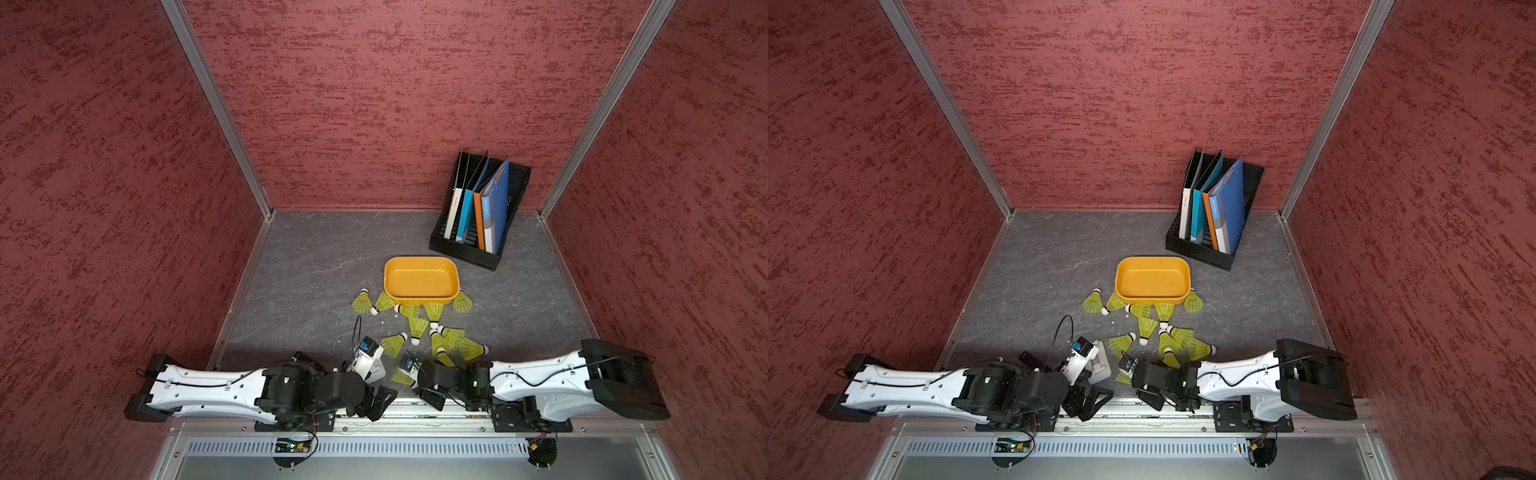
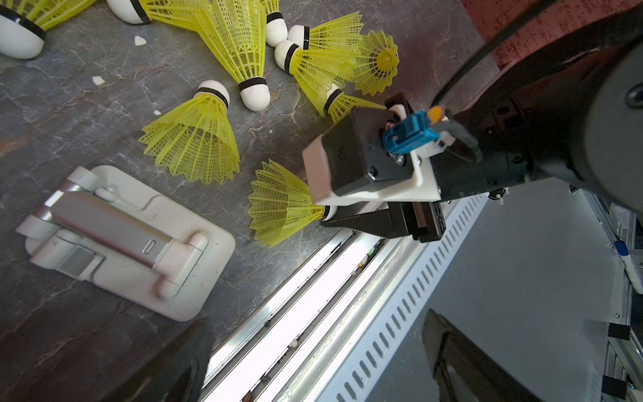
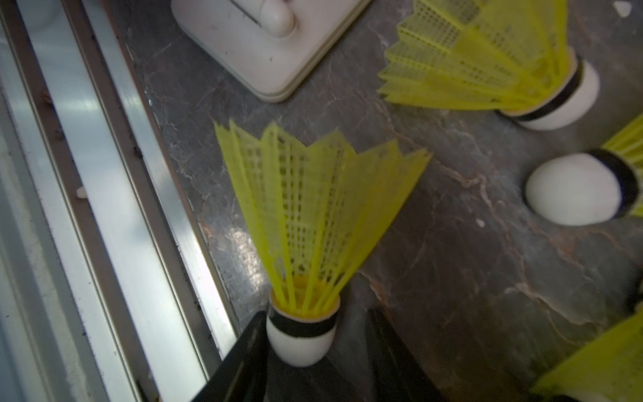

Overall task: Put the shuttlecocks into the storage box
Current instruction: Pick up the shuttlecock at the center of the board.

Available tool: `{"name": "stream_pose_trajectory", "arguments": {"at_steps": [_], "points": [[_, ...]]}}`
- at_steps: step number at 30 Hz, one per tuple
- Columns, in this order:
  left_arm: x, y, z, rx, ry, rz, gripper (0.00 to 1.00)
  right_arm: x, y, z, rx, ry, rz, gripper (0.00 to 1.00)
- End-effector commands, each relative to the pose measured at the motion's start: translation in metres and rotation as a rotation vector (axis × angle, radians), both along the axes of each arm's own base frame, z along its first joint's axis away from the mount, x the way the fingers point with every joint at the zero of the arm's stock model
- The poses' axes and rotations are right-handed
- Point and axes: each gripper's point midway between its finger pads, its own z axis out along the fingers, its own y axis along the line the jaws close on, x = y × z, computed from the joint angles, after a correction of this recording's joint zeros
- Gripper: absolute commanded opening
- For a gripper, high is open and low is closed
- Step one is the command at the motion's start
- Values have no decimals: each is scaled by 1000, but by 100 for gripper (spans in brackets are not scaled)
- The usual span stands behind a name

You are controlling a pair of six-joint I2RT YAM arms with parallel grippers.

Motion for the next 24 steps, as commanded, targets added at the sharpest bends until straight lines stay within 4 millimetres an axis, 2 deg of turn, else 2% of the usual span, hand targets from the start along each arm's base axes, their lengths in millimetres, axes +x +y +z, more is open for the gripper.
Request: {"name": "stream_pose_trajectory", "arguments": {"at_steps": [1,7,17,24], "points": [[1,1,0,1,-8,8,97,9,11,5,19,-26,-47,46],[1,0,1,1,-5,6,97,9,20,4,23,-16,-55,44],[1,2,1,2,-2,9,97,8,16,2,6,-5,-61,27],[4,-2,3,-9,-14,22,97,11,19,27,54,-20,-69,22]]}}
